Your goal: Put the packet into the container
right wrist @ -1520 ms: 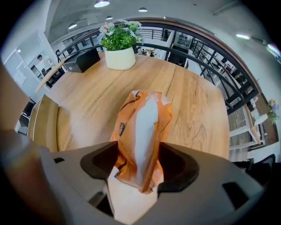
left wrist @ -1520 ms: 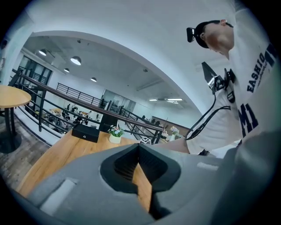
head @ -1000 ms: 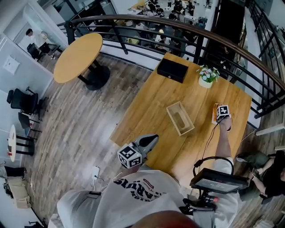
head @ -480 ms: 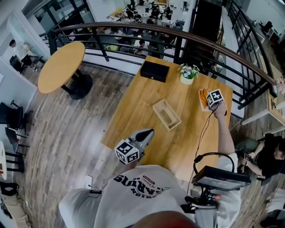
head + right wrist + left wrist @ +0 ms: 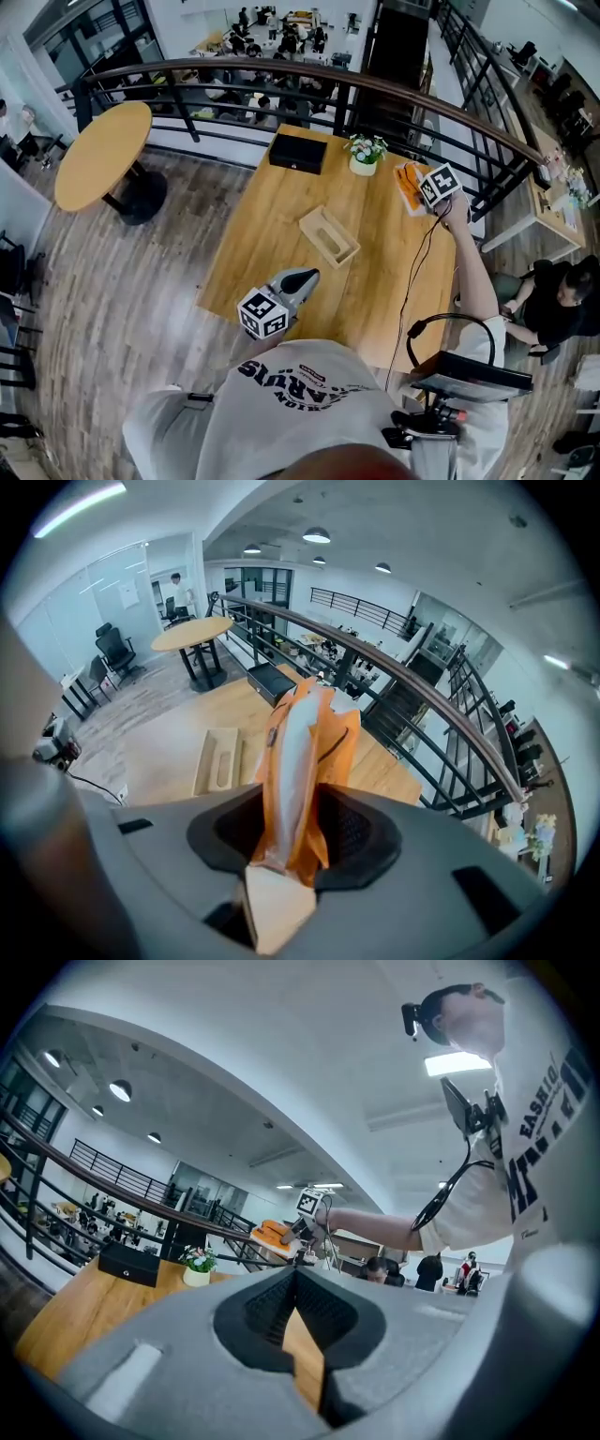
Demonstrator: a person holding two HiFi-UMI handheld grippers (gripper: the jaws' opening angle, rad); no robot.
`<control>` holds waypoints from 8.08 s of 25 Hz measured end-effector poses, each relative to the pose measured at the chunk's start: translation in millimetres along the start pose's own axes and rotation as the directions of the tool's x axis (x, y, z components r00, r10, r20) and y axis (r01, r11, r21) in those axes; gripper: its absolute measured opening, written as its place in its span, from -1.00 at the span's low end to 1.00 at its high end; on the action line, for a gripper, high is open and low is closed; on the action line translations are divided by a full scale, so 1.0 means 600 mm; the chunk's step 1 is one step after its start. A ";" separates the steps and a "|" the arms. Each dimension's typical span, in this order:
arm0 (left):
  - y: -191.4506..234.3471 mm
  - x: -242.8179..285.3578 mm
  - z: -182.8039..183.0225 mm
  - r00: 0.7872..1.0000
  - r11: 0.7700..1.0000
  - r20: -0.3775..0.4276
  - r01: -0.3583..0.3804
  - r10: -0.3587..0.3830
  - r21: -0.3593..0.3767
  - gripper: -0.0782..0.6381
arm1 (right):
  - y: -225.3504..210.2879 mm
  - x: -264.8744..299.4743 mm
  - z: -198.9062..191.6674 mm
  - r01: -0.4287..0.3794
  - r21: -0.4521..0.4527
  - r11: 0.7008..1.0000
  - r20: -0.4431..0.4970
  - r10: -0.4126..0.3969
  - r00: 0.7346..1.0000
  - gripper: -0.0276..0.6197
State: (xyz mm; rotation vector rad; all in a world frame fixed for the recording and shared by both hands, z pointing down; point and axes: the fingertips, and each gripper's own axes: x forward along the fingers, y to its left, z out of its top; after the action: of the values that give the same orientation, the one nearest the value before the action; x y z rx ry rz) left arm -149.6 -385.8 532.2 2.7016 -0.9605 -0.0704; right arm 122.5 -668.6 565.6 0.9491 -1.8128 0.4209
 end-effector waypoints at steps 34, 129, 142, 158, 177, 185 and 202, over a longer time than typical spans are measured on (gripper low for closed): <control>0.027 -0.117 -0.025 0.981 0.980 0.028 -0.191 0.193 -0.050 -0.77 | 0.344 0.152 0.121 -0.213 -0.289 0.933 -0.081 0.198 0.977 -0.45; -0.052 0.077 0.057 0.987 0.980 0.005 0.161 -0.162 0.113 -0.77 | 0.353 -0.293 -0.088 -0.090 0.136 0.987 0.810 -0.059 0.583 -0.07; -0.048 0.053 0.078 0.986 0.974 0.040 0.154 -0.163 0.168 -0.77 | 0.367 -0.329 -0.140 0.000 0.244 0.970 0.815 -0.206 0.542 -0.89; -0.034 0.010 0.084 0.989 0.983 0.075 0.118 -0.130 0.140 -0.77 | 0.381 -0.318 -0.143 -0.036 0.280 0.959 0.790 -0.209 0.576 -0.89; -0.101 -0.031 -0.004 0.958 0.954 0.056 0.274 -0.282 0.120 -0.77 | 0.484 -0.330 -0.254 -0.012 0.386 0.923 0.709 -0.288 0.643 -0.89; -0.205 -0.187 -0.066 0.990 0.987 0.057 0.120 -0.126 0.102 -0.77 | 0.570 -0.407 -0.348 -0.017 0.329 0.944 0.764 -0.256 0.593 -0.89; -0.737 -0.488 -0.284 0.984 0.985 -0.051 0.168 -0.170 -0.040 -0.77 | 0.922 -0.576 -0.788 -0.116 0.335 0.935 0.772 -0.203 0.602 -0.89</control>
State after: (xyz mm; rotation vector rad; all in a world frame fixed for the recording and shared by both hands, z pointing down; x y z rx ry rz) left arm -83.5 166.6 563.1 2.7315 -0.7065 -0.0470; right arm 55.5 133.6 537.1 1.6247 -2.5757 0.3043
